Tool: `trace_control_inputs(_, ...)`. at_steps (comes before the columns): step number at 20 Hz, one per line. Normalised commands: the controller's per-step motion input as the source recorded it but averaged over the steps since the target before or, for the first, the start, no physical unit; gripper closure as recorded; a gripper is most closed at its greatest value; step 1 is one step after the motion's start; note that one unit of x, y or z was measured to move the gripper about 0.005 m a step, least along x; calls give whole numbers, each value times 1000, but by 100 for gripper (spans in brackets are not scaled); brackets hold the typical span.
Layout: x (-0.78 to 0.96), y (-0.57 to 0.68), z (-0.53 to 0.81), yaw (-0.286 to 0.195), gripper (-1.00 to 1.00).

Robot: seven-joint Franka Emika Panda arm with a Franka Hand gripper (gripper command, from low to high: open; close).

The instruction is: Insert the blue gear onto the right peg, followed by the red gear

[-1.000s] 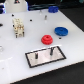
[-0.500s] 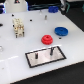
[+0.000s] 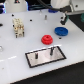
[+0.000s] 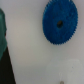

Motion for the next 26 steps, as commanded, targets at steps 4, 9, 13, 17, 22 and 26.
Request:
trace_control_inputs(4, -218, -283, -511, 0, -100)
trace_control_inputs(9, -223, -282, -431, 0, -100)
trace_control_inputs(13, -312, -191, -349, 0, -100)
trace_control_inputs(17, -277, -72, -117, 0, -100)
trace_control_inputs(22, -222, 6, -12, 0, -100)
trace_control_inputs(26, -340, 4, 0, 0, -100)
